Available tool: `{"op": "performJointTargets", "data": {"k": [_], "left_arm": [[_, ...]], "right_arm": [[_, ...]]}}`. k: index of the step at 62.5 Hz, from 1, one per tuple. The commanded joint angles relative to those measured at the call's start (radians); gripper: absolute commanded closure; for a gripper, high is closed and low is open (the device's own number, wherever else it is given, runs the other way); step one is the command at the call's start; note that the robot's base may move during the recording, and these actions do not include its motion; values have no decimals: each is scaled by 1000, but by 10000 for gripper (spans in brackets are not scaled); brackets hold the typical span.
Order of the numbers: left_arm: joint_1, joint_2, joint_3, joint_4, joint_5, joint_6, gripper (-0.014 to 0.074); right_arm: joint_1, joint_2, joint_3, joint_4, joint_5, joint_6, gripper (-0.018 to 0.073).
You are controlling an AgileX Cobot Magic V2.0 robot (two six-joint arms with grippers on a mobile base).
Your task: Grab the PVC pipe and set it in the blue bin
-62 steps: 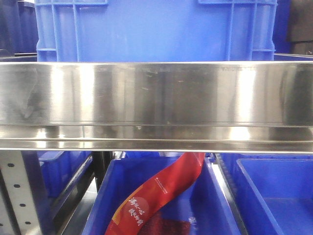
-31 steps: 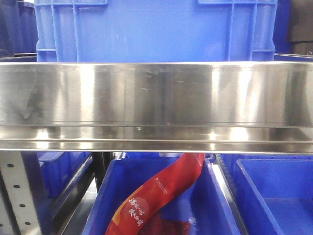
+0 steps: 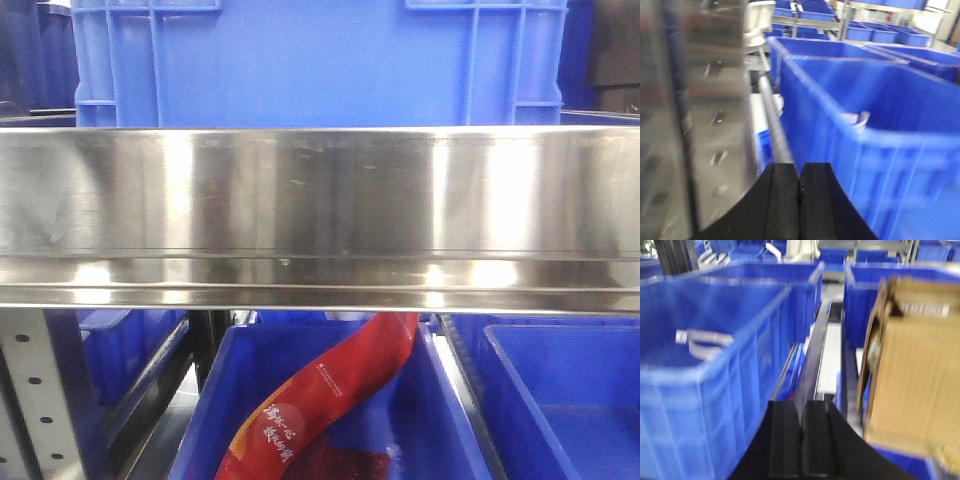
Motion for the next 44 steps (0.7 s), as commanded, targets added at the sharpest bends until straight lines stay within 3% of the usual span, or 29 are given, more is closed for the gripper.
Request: {"op": "performJointTargets", "data": {"k": [1,21,44], "left_arm": [[24,-93,74,0,-23,-7,707],[75,-318,157,8,-14,-7,707],[75,-374,157,8,-20,-7,707]], "right_arm": [[-4,-66,70,37,-61,-5,727],[-4,-257,124,45,-117,-5,727],[-4,-303,124,45,-122,-5,727]]}}
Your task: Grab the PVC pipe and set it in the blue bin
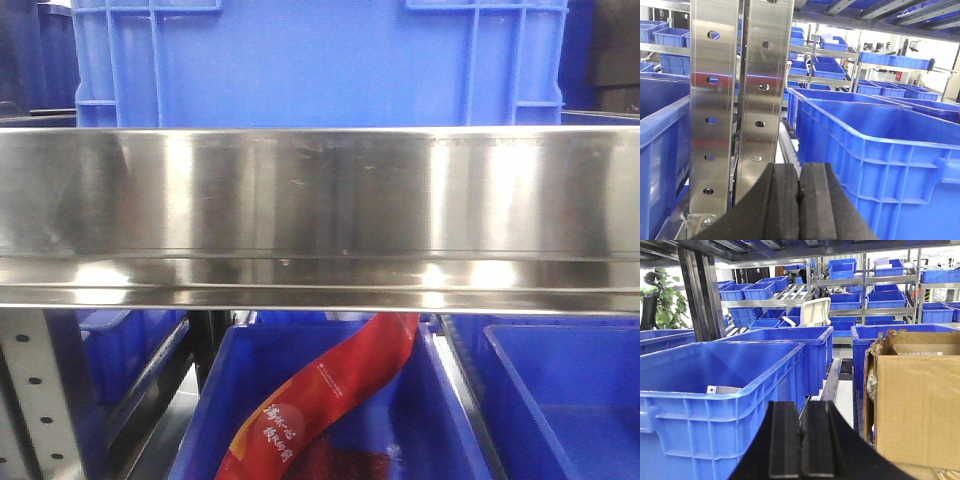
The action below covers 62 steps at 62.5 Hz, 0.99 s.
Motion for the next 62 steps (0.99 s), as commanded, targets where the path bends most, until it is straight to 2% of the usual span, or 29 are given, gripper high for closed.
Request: {"op": "performJointTargets", "data": {"k": [1,37,47,52,55,62], "left_arm": [[4,-5,1,8,-21,-6,707],[4,-5,1,8,-21,-6,707],[4,-5,1,8,-21,-6,707],[4,-5,1,8,-21,-6,707],[4,-5,1,8,-21,-6,707],[4,-5,1,8,-21,-6,707]], "right_arm": [[-4,-5,2,2,-24,-5,727],[-4,-5,7,2,-27,-5,727],[-8,-27,87,-3,-83,-58,727],[-39,-61,170,-3,-199,-111,727],[-75,-92,239,30,-279,-133,727],[-166,-163,373,120,-340,-167,727]]}}
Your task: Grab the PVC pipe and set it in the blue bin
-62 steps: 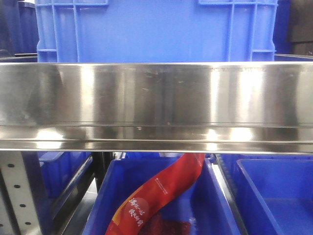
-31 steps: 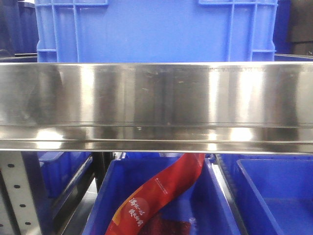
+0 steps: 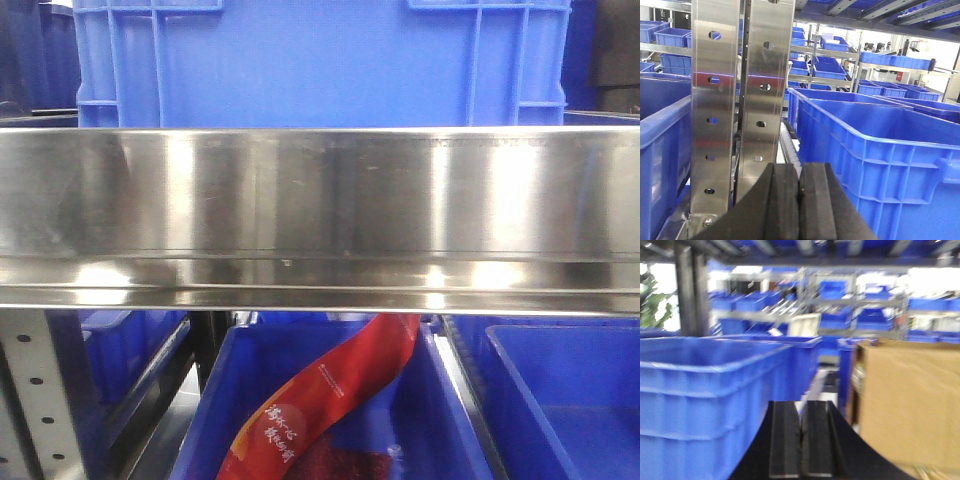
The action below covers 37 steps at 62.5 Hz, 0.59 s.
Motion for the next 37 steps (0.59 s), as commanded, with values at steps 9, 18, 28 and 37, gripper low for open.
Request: {"op": "performJointTargets", "data": {"k": [9,18,28,37], "left_arm": [[4,-5,1,8,-21,-6,707],[4,-5,1,8,-21,-6,707],[4,-5,1,8,-21,-6,707],[4,-5,1,8,-21,-6,707]], "right_arm": [[-118,-117,190,54,-70,-32,727],[-122,-177,283,54,-66,-32,727],[-122,-230,337,60,-75,-32,727],[-122,-230,337,98,-67,-32,727]]}}
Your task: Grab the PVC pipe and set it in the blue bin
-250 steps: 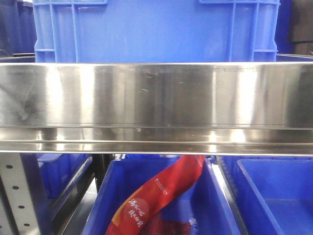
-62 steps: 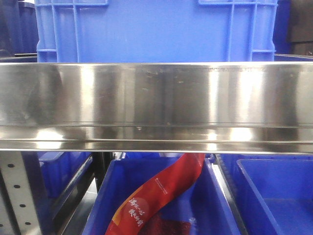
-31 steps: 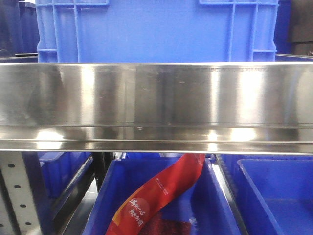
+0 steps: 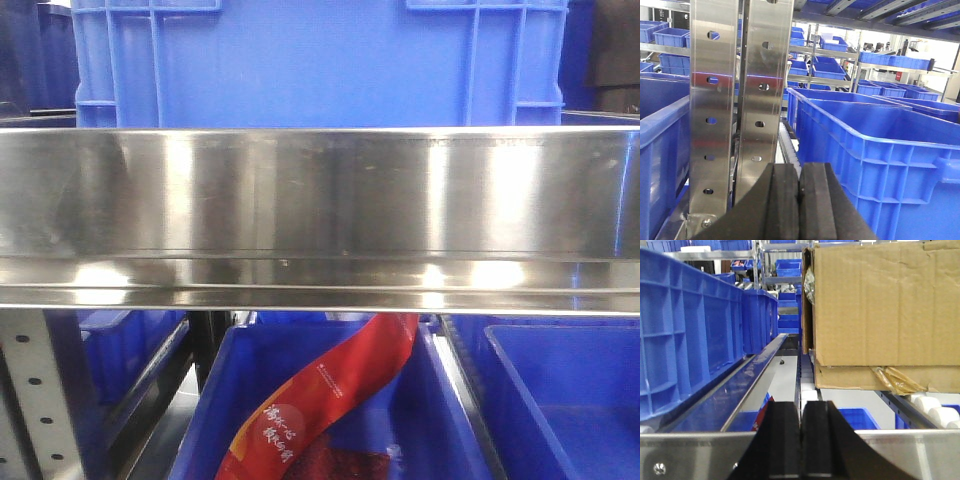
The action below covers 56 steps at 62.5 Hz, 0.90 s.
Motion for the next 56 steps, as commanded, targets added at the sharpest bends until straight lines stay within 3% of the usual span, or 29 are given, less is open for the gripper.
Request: {"op": "performJointTargets", "data": {"k": [1,56], "left_arm": [[4,-5,1,8,-21,-6,707],[4,-5,1,8,-23,-6,707]], "right_arm": [[-5,-6,2,22,-13,-3,727],[6,-6,2,-30,-10,-3,727]]}}
